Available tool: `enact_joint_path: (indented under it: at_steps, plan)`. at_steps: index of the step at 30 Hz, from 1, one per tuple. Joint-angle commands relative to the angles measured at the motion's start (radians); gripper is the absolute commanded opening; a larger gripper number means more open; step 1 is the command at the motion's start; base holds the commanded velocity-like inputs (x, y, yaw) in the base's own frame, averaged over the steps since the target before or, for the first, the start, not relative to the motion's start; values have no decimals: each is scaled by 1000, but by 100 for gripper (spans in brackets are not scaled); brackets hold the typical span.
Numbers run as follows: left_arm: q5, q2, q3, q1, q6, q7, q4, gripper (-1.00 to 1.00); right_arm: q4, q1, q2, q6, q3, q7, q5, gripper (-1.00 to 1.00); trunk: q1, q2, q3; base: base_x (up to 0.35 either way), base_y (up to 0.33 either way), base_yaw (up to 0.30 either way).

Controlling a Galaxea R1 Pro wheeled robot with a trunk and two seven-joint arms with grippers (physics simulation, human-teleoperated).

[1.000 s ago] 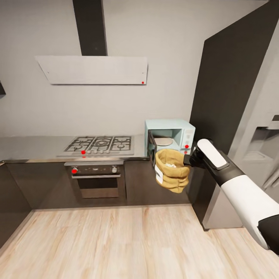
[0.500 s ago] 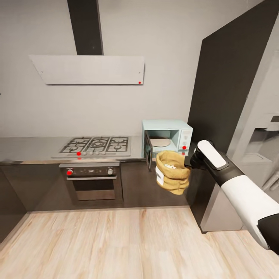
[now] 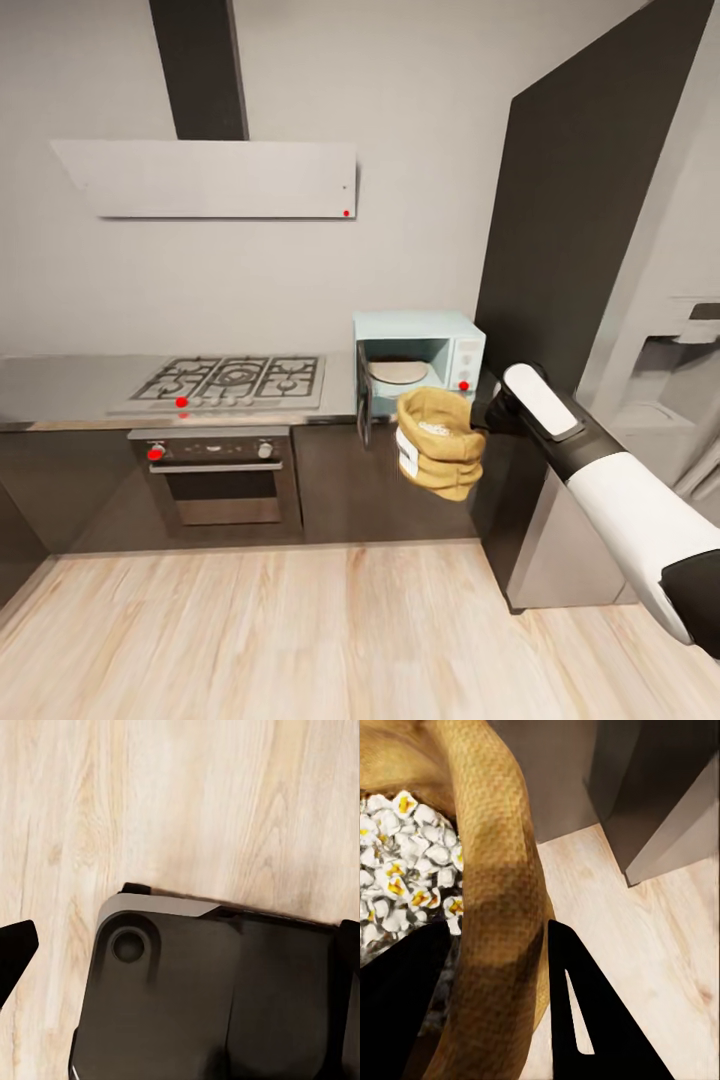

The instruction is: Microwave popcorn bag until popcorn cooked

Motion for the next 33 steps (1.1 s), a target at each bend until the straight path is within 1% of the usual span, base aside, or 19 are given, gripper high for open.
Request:
enact_joint_path:
  at_steps: [1,5,12,17,20,21,23,26,33]
  plan:
    - [1,0,3,-1,-3,1,1,100,-1,-2,0,0,2,-8,4,-100,1,-2,-2,314,-1,0]
    - [2,0,4,-2,-3,1,1,100,-1,-2,1,-1,-4,-7,17,-100,1,-2,-2,336,0,0]
    - [1,0,3,-1,-3,1,1,100,-1,-3,2,-2,-3,-1,19,-100,1,-2,-2,200,0,0]
    - [2,0,3,-1,-3,1,1,100,8,-5,3,-2,0,13,19,-100,1,-2,-2,322,0,0]
    - [2,0,3,-1,-3,1,1,100,65,-9,3,-2,1,50,20,-100,1,-2,-2,344,0,0]
    - [2,0,3,-1,-3,1,1,100,76,-9,2,-3,2,71,25,-100,1,-2,-2,345,0,0]
    - [1,0,3,-1,-3,1,1,100,84,-10,3,-3,1,87,42,-100,1,-2,-2,334,0,0]
    - [0,0,2,-1,-3,1,1,100,87,-11,3,-3,0,94,55,-100,1,-2,-2,118,0,0]
    - [0,0,2,-1,-3,1,1,100,88,-13,3,-4,-4,96,57,-100,1,-2,-2,53,0,0]
